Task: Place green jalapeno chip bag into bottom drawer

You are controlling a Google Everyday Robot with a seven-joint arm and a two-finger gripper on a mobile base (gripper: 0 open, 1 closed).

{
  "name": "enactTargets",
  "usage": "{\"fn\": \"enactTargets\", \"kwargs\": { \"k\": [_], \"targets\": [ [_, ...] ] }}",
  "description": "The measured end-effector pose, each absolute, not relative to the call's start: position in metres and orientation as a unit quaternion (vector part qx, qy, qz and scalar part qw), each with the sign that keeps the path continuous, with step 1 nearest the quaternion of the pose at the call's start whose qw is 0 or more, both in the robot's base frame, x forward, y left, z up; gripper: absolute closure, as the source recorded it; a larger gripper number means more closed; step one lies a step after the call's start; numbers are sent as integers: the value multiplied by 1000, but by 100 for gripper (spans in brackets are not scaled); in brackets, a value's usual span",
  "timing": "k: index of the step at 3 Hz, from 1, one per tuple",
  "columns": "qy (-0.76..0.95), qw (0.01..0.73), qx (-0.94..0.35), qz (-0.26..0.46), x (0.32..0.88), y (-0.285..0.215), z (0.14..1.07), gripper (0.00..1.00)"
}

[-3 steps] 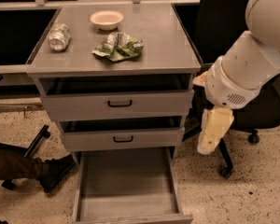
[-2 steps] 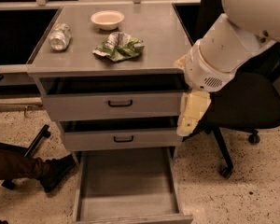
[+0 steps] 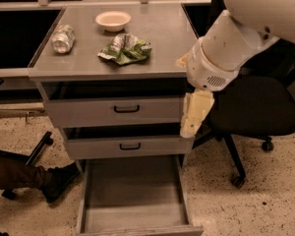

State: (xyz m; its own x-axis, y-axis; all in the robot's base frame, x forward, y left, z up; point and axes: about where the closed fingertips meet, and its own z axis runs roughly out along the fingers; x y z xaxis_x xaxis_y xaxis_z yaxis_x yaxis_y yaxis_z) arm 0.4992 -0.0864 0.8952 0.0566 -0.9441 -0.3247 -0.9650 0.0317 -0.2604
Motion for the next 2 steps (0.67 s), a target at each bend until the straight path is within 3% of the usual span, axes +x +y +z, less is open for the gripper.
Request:
{"fn": "enactTargets", "kwargs": {
  "k": [2],
  "targets": [
    [622, 251, -740, 49, 570, -14, 927, 0]
  ]
}}
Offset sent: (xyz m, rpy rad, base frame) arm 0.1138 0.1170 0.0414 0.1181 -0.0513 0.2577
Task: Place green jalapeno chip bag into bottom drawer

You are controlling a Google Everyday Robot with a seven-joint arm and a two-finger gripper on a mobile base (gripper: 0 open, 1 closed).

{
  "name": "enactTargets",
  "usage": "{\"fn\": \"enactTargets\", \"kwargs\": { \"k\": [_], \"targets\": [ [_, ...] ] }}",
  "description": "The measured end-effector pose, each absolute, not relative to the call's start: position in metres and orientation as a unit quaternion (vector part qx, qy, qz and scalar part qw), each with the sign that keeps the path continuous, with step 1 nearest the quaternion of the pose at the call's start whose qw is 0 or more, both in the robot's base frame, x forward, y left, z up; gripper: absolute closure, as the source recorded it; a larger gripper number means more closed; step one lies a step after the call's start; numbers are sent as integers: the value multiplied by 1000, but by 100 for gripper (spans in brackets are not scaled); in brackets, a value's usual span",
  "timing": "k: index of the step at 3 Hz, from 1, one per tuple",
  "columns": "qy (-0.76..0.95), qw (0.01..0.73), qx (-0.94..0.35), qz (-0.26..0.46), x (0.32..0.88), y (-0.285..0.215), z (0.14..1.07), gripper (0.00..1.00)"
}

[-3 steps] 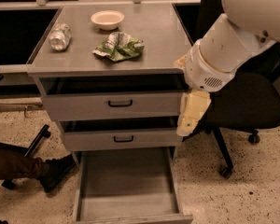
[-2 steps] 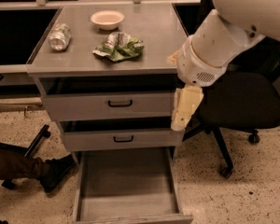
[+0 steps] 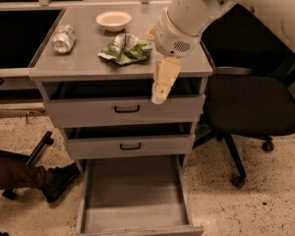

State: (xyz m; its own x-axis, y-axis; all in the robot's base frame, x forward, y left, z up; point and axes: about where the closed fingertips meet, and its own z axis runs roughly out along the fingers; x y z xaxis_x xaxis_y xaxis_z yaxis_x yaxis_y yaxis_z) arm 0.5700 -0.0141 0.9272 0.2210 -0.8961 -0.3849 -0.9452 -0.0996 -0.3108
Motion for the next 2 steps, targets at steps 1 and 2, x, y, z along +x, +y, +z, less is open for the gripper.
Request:
{"fn": "enactTargets", "kwargs": {
  "k": [1, 2],
  "targets": [
    [622, 251, -740, 49, 570, -14, 927, 0],
    [602, 269, -750, 50, 606, 13, 915, 0]
  ]
}}
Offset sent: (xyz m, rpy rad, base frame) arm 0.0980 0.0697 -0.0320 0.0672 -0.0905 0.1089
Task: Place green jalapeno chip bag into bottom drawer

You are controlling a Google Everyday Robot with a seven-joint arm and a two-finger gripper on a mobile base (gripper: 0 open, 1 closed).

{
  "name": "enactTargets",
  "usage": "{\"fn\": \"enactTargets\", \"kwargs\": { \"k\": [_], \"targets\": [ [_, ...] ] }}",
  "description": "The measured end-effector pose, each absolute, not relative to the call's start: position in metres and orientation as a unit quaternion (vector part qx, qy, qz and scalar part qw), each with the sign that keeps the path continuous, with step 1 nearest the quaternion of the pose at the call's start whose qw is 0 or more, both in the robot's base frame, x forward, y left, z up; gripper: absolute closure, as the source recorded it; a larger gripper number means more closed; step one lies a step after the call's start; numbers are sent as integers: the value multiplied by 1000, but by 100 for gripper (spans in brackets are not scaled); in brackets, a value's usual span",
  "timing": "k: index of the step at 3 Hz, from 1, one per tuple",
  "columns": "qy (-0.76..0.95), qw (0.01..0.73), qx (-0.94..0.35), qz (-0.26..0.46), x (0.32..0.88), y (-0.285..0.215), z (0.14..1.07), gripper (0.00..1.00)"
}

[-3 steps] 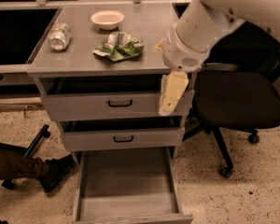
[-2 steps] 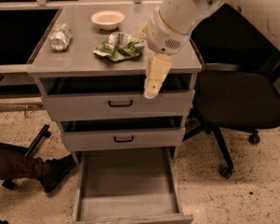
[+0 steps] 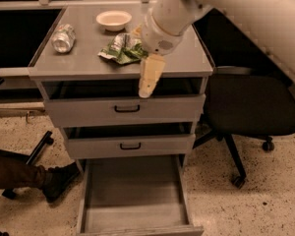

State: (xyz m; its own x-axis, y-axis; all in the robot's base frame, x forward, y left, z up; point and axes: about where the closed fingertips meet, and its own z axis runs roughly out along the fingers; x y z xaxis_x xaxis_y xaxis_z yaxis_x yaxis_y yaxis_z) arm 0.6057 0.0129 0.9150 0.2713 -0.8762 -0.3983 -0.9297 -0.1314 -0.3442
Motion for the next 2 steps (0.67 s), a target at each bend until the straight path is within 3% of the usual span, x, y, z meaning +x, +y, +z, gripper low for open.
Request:
{"fn": "enactTargets", "kwargs": {
  "k": [2],
  "targets": [
    [577, 306, -753, 84, 720, 96, 892, 0]
  ]
}}
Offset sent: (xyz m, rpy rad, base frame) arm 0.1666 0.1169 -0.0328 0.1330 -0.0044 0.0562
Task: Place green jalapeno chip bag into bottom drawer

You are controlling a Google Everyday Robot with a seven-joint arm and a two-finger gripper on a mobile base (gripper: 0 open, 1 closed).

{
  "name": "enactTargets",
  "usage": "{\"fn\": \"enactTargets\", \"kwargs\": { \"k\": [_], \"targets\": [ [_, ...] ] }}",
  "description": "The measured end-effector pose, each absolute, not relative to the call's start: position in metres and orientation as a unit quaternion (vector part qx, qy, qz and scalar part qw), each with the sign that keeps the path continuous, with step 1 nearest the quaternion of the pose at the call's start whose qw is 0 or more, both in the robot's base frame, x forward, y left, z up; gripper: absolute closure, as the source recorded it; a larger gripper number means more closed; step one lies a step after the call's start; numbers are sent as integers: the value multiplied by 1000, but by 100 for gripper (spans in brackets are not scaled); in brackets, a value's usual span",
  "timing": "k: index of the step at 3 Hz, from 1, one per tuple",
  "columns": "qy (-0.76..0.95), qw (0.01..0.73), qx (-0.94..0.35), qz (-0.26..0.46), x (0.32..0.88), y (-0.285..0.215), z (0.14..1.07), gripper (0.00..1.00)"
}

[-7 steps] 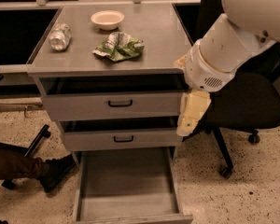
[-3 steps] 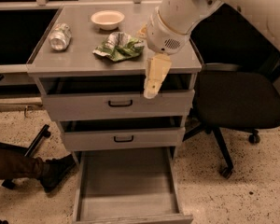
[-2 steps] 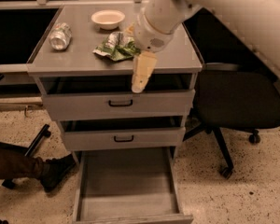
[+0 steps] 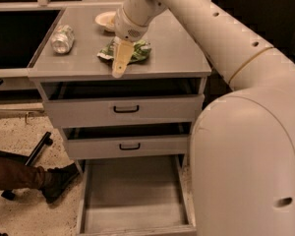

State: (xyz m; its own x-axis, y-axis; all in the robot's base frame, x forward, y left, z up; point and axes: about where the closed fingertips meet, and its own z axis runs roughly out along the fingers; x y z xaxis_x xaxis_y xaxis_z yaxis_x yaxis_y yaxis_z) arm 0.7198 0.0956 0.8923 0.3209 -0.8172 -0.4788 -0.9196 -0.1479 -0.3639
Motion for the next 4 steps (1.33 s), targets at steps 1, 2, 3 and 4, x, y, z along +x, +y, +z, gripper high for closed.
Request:
{"fn": "enactTargets", "kwargs": {
  "k": [1, 2, 3, 4],
  "targets": [
    [577, 305, -753, 84, 720, 96, 892, 0],
    [585, 305, -748, 68, 736, 93, 886, 0],
    [601, 306, -737, 50, 763, 94, 872, 0],
    [621, 298, -724, 29, 786, 87, 861, 0]
  ]
}}
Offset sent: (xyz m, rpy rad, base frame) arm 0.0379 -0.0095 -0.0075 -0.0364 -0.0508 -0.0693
